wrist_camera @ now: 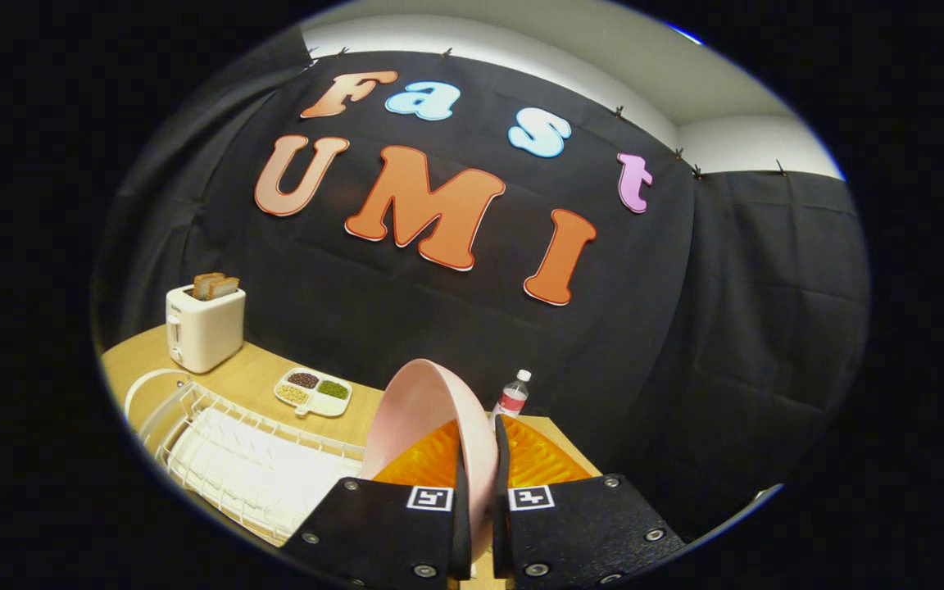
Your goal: Take the plate from the dish rack, then take the spoon from the basket and place it into the plate.
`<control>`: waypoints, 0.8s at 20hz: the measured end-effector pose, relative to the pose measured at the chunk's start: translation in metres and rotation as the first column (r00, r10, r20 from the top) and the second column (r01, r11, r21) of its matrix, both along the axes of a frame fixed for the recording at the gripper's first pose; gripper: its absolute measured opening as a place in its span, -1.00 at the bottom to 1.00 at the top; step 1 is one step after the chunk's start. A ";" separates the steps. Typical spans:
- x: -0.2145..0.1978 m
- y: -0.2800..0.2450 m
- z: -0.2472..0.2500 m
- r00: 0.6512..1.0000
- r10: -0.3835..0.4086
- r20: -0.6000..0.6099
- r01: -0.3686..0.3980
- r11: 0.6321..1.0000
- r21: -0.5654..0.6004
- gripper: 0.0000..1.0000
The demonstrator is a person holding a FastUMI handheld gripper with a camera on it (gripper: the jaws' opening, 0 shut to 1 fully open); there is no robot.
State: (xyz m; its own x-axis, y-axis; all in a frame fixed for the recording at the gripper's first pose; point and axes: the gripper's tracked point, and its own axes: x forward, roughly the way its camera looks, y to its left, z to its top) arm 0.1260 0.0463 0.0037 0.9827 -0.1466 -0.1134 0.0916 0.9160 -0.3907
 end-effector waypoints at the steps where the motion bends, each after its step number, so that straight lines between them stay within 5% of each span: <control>1: -0.010 0.001 0.000 1.000 0.007 0.000 -0.007 1.000 0.012 -0.79; 8: -0.072 -0.009 -0.030 0.998 0.046 -0.051 -0.035 0.978 0.204 -0.80; 16: -0.138 -0.008 -0.090 0.982 0.131 -0.132 -0.054 0.879 0.473 -0.79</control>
